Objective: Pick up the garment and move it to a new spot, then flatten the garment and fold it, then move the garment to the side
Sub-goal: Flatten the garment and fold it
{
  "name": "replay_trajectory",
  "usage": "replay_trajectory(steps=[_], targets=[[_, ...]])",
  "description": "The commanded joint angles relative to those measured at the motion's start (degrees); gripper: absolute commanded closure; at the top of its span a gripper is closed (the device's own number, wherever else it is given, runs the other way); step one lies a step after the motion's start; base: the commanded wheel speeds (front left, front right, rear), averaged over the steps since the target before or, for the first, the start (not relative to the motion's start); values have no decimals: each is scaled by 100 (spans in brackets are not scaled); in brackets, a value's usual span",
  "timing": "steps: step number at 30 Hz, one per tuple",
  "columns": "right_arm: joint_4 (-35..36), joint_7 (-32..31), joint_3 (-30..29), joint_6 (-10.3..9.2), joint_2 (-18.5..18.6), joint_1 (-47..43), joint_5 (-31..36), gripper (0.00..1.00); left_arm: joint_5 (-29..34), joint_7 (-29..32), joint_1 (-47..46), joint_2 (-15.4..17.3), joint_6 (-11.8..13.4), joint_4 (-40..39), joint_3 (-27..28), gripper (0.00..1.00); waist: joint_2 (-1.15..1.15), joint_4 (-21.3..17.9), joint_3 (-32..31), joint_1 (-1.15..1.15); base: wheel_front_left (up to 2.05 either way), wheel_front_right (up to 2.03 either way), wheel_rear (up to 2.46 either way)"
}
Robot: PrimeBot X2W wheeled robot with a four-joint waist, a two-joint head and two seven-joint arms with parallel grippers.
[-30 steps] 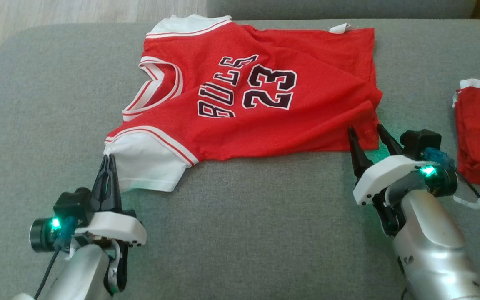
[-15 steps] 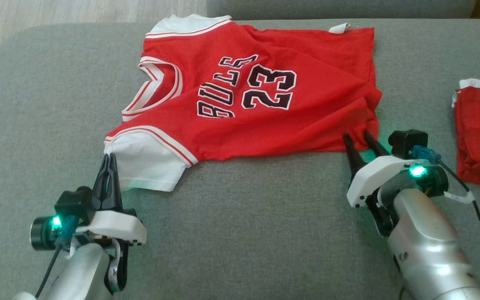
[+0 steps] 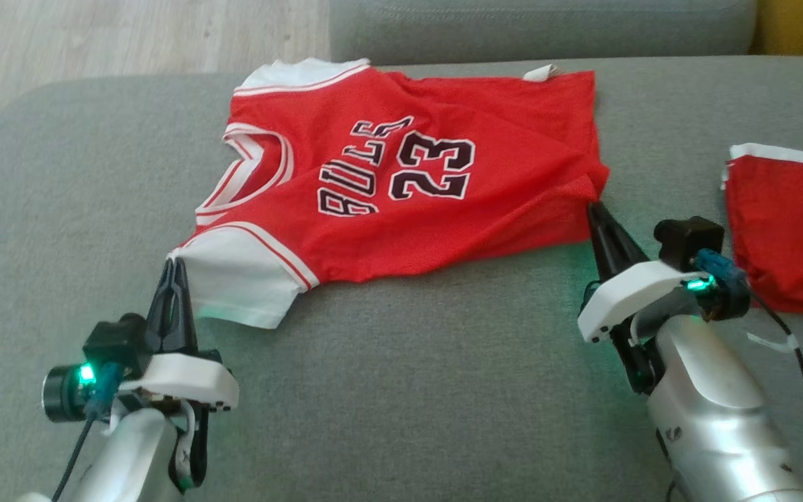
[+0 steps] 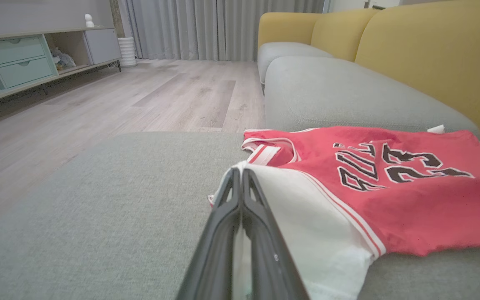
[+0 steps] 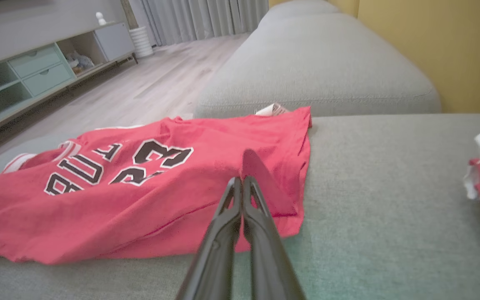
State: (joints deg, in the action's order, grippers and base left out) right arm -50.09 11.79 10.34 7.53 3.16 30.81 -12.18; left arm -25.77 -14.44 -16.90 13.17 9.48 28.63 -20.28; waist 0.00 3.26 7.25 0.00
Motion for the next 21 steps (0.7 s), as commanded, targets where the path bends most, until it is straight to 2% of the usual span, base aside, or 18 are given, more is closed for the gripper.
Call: replay_trajectory(steps=[1,5,10,13,17,21], targets=[[361,103,34,-4,-28,33,112,100,35,-55,-125,157,-17,-255,274,100,0,-86,-86,0,0,0,0],[1143,125,-147,-4,64,101,297,100,-65,1,-307,291,-108,-557,384,100,0,-180,-226,0,0,0,0],[2284,-111,-254,-4,353,339,215,100,-307,277,-853,460,-187,-1248,637,100,0,-233,-370,0,0,0,0],[2661,-251,-279,-4,494,443,143,100,-425,407,-1113,489,-205,-1552,738,100,0,-234,-428,0,0,0,0],[3269,-446,-293,-4,753,613,87,100,-633,605,-1593,500,-182,-2125,928,100,0,-223,-564,0,0,0,0],[3871,-590,-392,-4,859,598,104,100,-830,736,-1846,480,-88,-2710,1119,100,0,-214,-705,0,0,0,0]])
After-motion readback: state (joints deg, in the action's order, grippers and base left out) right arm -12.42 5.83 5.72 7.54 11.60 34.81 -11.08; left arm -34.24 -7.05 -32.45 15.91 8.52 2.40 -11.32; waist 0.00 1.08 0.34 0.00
